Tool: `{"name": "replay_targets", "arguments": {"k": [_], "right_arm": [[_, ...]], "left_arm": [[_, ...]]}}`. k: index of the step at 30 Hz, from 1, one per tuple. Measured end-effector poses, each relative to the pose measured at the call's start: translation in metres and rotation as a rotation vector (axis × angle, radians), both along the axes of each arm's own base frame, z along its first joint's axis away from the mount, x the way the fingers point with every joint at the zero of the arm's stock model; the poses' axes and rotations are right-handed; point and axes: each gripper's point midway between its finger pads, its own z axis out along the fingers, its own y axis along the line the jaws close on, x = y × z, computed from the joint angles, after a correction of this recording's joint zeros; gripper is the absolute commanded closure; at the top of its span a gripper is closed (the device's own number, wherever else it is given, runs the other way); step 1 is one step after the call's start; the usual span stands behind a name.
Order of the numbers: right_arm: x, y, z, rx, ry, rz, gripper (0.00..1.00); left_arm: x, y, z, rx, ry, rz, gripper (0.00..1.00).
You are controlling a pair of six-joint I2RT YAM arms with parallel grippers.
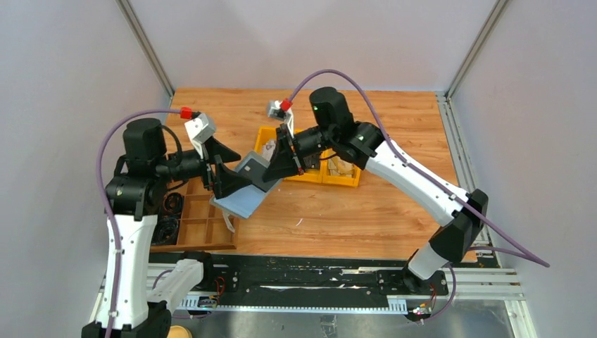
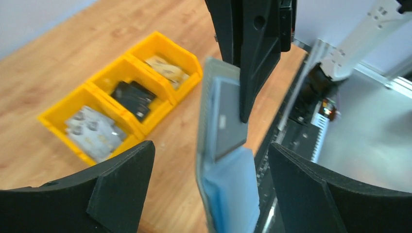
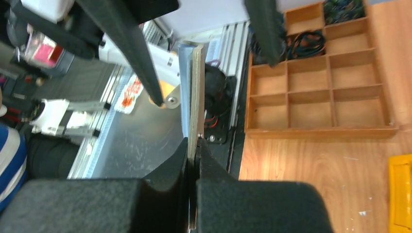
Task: Take the credit cards out of the card holder
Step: Remove the credit card from the card holder.
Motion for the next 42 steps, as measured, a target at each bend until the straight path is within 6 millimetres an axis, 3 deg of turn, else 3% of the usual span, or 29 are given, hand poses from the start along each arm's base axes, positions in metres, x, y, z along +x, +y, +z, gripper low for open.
{"name": "replay_targets", "arguments": {"k": [3,5,11,14,15,17,18,22,25,28,32,35,36,38,40,42], "right_arm": [[-0.015,0.004,-0.016,-0.069,-0.001,0.079,1.00],[-0.021,0.007,-0.024,-0.105,0.001,0.114,1.00],[-0.029,0.010,-0.041,-0.178,0.002,0.165,1.00],[-0.027,0.008,-0.044,-0.194,-0.011,0.154,0.91],[-0.026,0.008,-0.044,-0.198,-0.014,0.150,0.86],[-0.025,0.007,-0.045,-0.201,-0.019,0.146,0.58],[-0.025,0.007,-0.044,-0.202,-0.014,0.143,0.49],[-0.022,0.004,-0.040,-0.144,0.028,0.110,0.43],[-0.016,0.001,-0.041,-0.044,0.099,0.037,0.49],[-0.008,0.001,-0.040,0.064,0.187,-0.025,0.64],[-0.003,0.009,-0.023,0.178,0.285,-0.047,0.89],[0.000,0.008,-0.012,0.246,0.329,-0.056,1.00],[0.000,0.007,-0.010,0.258,0.339,-0.054,1.00],[-0.003,0.005,-0.006,0.272,0.350,-0.040,1.00],[-0.004,0.003,-0.002,0.279,0.359,-0.028,1.00],[-0.002,-0.001,0.004,0.280,0.362,-0.028,1.00]], "left_arm": [[0.001,-0.006,-0.021,-0.012,0.106,-0.058,0.15],[0.002,-0.010,-0.031,-0.017,0.155,-0.083,0.24],[-0.020,-0.023,-0.050,-0.022,0.263,-0.187,0.74],[-0.030,-0.024,-0.054,-0.024,0.287,-0.219,0.97],[-0.032,-0.025,-0.054,-0.026,0.290,-0.227,1.00],[-0.035,-0.025,-0.054,-0.030,0.294,-0.239,1.00],[-0.035,-0.025,-0.054,-0.029,0.294,-0.240,1.00],[-0.035,-0.024,-0.056,-0.015,0.311,-0.228,1.00],[-0.030,-0.023,-0.047,-0.005,0.293,-0.210,1.00],[-0.023,-0.021,-0.035,0.005,0.273,-0.171,1.00],[-0.011,-0.020,-0.028,-0.015,0.284,-0.092,1.00],[-0.008,-0.022,-0.022,-0.079,0.287,-0.047,0.99],[-0.009,-0.022,-0.021,-0.099,0.283,-0.037,0.89],[-0.013,-0.023,-0.018,-0.134,0.275,-0.024,0.60],[-0.013,-0.023,-0.016,-0.147,0.254,-0.013,0.43],[-0.015,-0.022,-0.016,-0.155,0.258,-0.002,0.35]]}}
